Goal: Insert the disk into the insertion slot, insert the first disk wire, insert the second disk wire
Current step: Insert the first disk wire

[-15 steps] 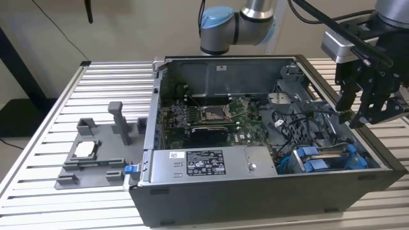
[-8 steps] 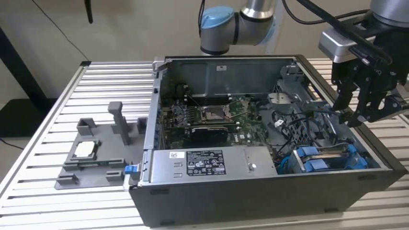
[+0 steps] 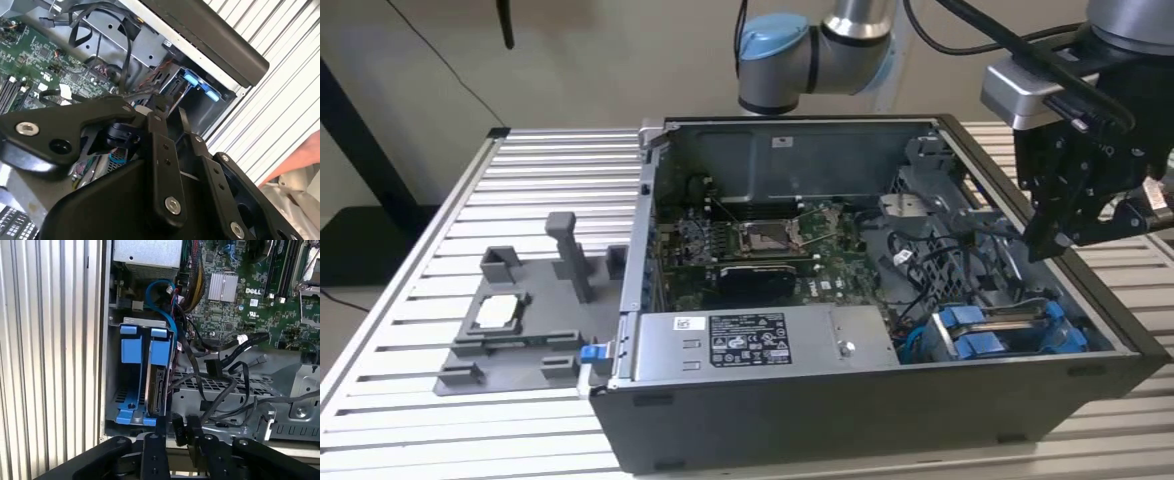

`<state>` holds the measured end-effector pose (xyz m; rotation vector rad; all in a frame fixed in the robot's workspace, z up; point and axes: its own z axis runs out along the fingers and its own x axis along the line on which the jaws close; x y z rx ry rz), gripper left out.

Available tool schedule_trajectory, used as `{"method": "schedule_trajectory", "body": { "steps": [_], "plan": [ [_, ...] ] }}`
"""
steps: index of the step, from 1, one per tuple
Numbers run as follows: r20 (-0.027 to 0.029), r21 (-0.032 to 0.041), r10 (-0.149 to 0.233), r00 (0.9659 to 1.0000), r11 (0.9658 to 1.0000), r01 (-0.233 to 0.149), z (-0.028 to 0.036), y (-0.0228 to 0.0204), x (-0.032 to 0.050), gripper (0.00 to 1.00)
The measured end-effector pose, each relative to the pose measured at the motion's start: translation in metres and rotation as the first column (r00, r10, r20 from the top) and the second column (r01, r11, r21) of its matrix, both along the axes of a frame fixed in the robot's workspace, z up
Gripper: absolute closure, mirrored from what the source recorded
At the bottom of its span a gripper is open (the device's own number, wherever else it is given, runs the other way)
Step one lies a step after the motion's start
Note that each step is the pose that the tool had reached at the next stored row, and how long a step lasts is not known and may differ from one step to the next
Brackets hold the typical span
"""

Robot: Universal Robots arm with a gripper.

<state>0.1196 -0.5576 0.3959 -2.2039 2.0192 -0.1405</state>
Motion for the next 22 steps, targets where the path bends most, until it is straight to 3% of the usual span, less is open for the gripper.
{"method": "schedule_trajectory", "body": {
  "steps": [1,5,6,7,8,11,15,18,22],
  "plan": [
    [0.0,-0.0002,0.0,1.0,1.0,0.0,0.0,0.0,0.0,0.8],
    [-0.0005,-0.0004,0.0,1.0,1.0,0.0,0.0,0.0001,0.0015,0.81],
    [-0.0029,-0.0004,-0.001,1.0,1.0,0.001,-0.0003,0.0,0.0031,0.81],
    [-0.0069,-0.0017,-0.001,1.0,1.0,0.001,-0.0003,0.0,0.0039,0.81],
    [-0.0188,-0.0098,-0.003,0.9998,0.9999,0.003,-0.0005,0.0,0.006,0.81],
    [-0.038,-0.023,-0.005,0.9993,0.9997,0.004,-0.0008,0.0,0.009,0.81],
    [-0.0558,-0.0371,-0.01,0.9984,0.9993,0.008,-0.0013,0.0001,0.0124,0.81],
    [-0.0652,-0.0384,-0.014,0.9978,0.9992,0.011,-0.0035,-0.0002,0.0136,0.81],
    [-0.0698,-0.0293,-0.023,0.9973,0.9994,0.021,-0.0056,-0.0002,0.0136,0.81]
  ]
}}
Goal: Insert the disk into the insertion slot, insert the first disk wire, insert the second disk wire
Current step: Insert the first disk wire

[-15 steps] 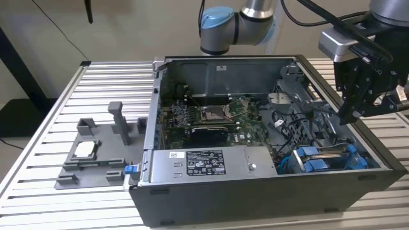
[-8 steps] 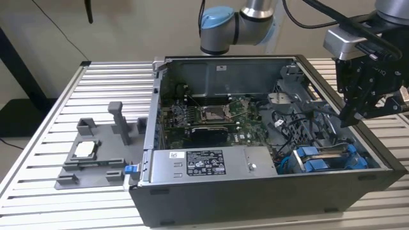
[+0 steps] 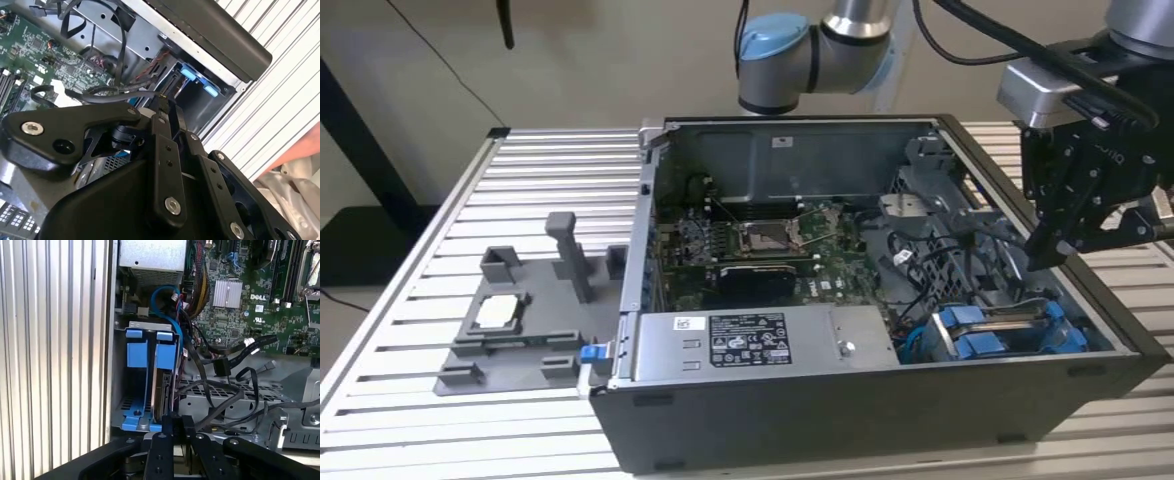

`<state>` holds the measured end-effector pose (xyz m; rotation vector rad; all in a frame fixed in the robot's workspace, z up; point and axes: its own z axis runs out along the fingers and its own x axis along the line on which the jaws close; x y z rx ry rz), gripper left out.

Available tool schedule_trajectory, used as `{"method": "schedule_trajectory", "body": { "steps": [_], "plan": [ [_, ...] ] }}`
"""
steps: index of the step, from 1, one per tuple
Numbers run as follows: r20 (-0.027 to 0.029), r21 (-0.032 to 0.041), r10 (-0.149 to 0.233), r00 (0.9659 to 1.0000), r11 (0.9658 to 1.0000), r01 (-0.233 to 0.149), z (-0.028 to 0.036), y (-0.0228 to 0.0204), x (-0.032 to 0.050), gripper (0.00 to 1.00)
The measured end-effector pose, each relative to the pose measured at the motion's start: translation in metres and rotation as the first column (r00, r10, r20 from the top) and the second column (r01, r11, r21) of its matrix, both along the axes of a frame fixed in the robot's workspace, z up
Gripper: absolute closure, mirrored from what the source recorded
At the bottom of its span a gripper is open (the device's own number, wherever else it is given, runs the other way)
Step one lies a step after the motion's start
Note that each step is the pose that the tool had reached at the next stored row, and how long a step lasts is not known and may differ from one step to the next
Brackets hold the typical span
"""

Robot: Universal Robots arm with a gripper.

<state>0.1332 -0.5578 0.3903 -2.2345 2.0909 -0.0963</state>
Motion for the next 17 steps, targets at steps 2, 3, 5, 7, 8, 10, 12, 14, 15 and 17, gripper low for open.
{"method": "schedule_trajectory", "body": {
  "steps": [2,3,5,7,8,10,12,14,15,17],
  "plan": [
    [-0.0065,0.0003,-0.004,1.0,1.0,0.004,-0.0014,-0.0004,0.0003,0.81],
    [-0.0124,0.0001,-0.004,0.9999,1.0,0.004,-0.0018,-0.0006,0.0008,0.81],
    [-0.0289,0.0003,-0.004,0.9996,1.0,0.004,-0.0028,-0.0011,0.0026,0.81],
    [-0.0468,0.0002,-0.004,0.9989,1.0,0.004,-0.0036,-0.0015,0.0058,0.81],
    [-0.0568,0.0001,-0.004,0.9984,1.0,0.004,-0.0039,-0.0017,0.0078,0.81],
    [-0.0755,0.0001,-0.004,0.9971,1.0,0.004,-0.0047,-0.0018,0.0115,0.81],
    [-0.0875,0.0002,-0.004,0.9962,1.0,0.004,-0.0061,-0.0019,0.0143,0.81],
    [-0.0953,0.0004,-0.004,0.9954,1.0,0.004,-0.008,-0.0021,0.0176,0.81],
    [-0.0974,0.0011,-0.004,0.9952,1.0,0.004,-0.009,-0.0022,0.019,0.81],
    [-0.1011,0.0024,-0.005,0.9949,1.0,0.005,-0.011,-0.0024,0.0206,0.81]
  ]
}}
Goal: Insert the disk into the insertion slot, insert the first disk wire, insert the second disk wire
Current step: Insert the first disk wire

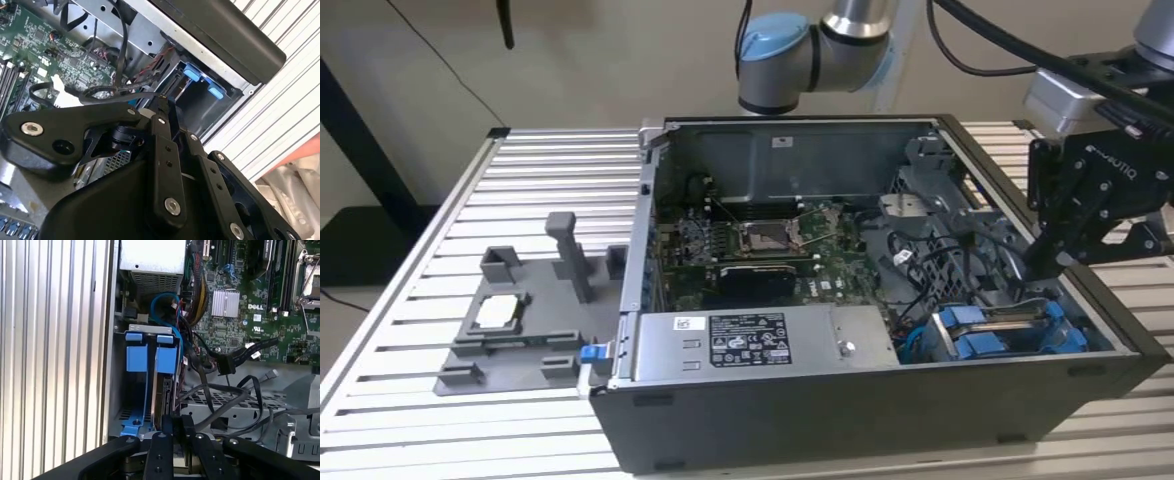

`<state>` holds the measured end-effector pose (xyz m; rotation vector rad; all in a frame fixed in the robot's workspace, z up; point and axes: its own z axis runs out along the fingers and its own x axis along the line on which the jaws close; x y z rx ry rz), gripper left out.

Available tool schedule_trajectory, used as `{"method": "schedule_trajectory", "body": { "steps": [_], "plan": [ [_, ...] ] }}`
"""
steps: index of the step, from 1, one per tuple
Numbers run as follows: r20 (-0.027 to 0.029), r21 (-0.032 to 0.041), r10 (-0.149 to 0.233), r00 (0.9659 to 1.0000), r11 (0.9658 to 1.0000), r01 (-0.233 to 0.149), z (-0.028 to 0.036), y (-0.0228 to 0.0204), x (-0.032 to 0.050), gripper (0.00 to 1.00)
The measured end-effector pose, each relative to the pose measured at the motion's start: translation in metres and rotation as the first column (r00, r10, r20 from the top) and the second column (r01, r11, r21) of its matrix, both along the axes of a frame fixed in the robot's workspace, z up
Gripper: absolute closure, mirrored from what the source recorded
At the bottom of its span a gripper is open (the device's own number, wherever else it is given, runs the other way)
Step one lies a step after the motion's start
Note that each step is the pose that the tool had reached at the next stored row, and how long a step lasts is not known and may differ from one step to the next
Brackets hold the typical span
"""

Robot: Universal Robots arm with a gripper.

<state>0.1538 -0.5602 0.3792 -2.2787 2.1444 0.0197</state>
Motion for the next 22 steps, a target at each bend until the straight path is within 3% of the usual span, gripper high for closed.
{"method": "schedule_trajectory", "body": {
  "steps": [8,17,22],
  "plan": [
    [-0.0073,0.0003,-0.016,0.9998,0.9999,0.016,-0.0097,-0.0023,0.0009,0.81],
    [-0.0269,0.0,-0.02,0.9994,0.9998,0.02,-0.0203,-0.0046,0.0068,0.81],
    [-0.0293,0.0,-0.02,0.9994,0.9998,0.02,-0.0292,-0.0047,0.0073,0.81]
  ]
}}
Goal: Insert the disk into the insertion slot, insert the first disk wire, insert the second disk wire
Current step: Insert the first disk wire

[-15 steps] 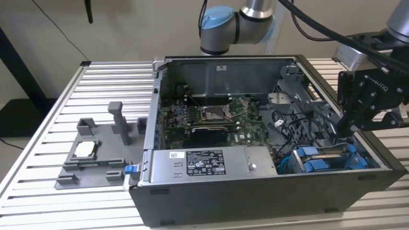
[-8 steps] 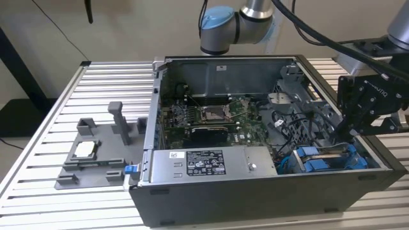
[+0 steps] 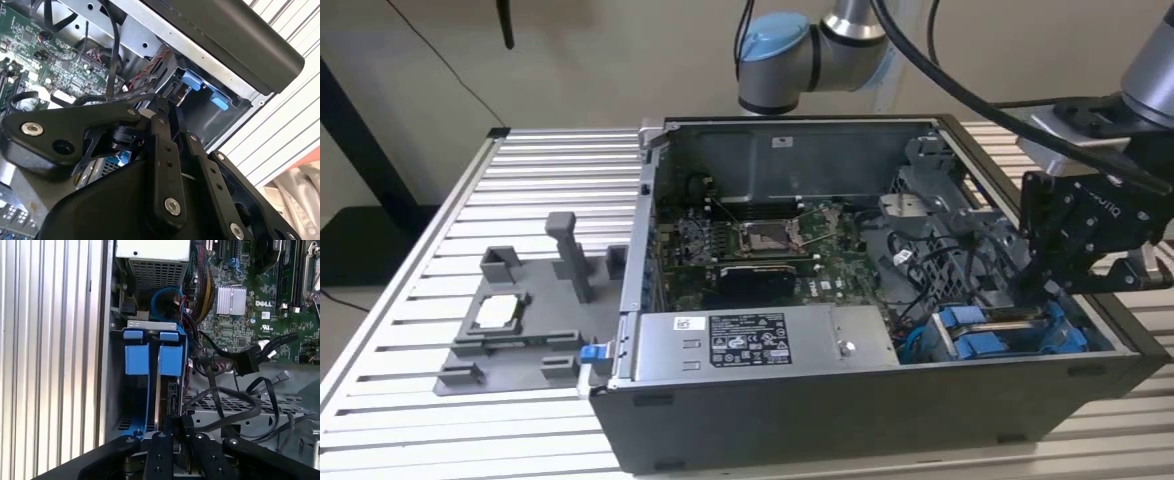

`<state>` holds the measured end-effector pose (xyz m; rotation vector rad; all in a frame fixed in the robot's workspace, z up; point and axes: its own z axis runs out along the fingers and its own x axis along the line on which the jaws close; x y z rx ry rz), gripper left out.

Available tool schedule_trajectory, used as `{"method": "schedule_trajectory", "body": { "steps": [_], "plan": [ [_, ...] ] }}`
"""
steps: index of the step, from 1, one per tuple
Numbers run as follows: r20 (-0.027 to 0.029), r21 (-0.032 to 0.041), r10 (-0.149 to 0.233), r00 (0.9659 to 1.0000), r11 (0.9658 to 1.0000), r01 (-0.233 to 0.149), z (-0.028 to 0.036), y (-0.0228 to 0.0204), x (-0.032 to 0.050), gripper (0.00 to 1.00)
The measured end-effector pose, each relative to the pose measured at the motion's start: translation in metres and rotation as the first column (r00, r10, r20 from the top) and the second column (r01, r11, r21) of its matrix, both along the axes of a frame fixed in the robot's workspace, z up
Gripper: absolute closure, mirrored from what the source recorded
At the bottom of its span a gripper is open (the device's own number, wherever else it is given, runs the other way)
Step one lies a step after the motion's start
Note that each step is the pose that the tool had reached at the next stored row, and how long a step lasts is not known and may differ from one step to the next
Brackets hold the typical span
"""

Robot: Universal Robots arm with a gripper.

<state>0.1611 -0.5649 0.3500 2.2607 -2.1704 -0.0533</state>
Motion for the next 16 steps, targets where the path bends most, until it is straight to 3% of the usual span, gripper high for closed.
{"method": "schedule_trajectory", "body": {
  "steps": [4,16],
  "plan": [
    [-0.0012,0.0032,0.0,1.0,1.0,0.0,-0.0034,0.0,0.0012,0.81],
    [-0.0084,0.0029,-0.004,1.0,1.0,0.004,-0.0105,0.0,0.0049,0.81]
  ]
}}
